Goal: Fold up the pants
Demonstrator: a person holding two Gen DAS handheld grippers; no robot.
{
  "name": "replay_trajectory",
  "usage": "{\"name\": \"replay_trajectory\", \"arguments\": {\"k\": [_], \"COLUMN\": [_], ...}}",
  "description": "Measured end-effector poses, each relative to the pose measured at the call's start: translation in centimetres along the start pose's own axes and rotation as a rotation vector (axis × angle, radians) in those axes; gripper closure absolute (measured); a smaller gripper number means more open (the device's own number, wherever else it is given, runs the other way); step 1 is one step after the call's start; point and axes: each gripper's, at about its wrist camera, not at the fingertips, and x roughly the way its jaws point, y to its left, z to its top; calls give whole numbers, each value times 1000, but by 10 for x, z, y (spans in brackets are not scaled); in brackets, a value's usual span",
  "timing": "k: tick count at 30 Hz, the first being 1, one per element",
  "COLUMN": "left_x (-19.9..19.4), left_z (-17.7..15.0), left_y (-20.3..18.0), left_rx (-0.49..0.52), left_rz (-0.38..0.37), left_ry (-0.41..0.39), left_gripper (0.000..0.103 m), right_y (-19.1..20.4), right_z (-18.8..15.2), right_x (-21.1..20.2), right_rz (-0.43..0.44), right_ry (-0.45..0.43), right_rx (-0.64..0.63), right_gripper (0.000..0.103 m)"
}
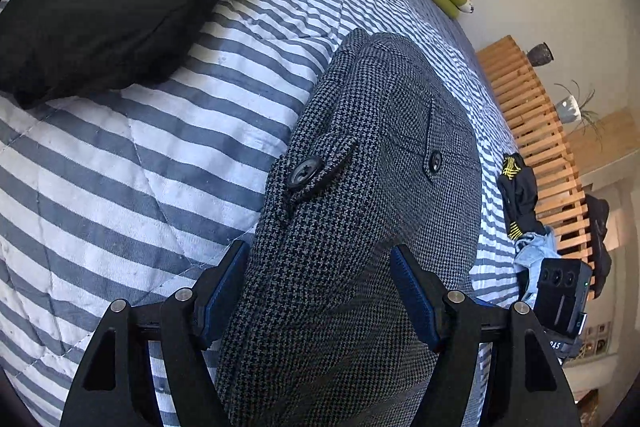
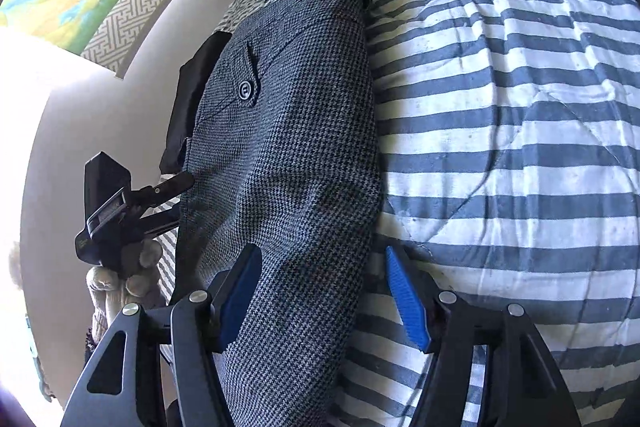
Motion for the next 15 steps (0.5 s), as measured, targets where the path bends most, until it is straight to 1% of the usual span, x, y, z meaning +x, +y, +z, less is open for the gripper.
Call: {"name": "replay_trajectory", "arguments": {"k": [1,2,3,4,5,6,7,8,9,11,13,15], "left_x": [1,1,2,2,1,0,0,-1,-4,-8,-16,-28], "left_z": [1,1,1,-1,-2,-4,-5,-6,-7,-12,-18,-24], "left_y": [-1,-2,-3,-3,-3,-3,-2,0,2,0,-9,-23], "left_rx": [6,9,13,18,24,32,33,23,11,15,25,33], "left_rz": [1,4,8,19,36,49,58,43,27,20,13,-31], "left_ry": [0,-2,-2,-5,-9,-9,-7,-1,-9,-29,-56,-73], "left_gripper": [29,29,29,31,41,49,71,84,86,92,93,93], "right_y": [2,4,6,7,8,9,10,9,10,10,12,15], "right_z": [1,2,2,2,2,1,0,-2,-3,-3,-4,-7], "right_x": [3,7,13,17,20,19,18,14,10,3,-7,-23], "right_rz": [4,13,20,21,21,26,36,47,54,72,75,78], "right_ry": [3,15,35,48,45,40,35,26,14,-2,-25,-59], "right_rx": [-4,-5,-6,-4,-2,-4,-5,-5,-2,-1,3,3], "right_gripper": [45,55,69,74,80,83,85,89,91,92,93,94]}}
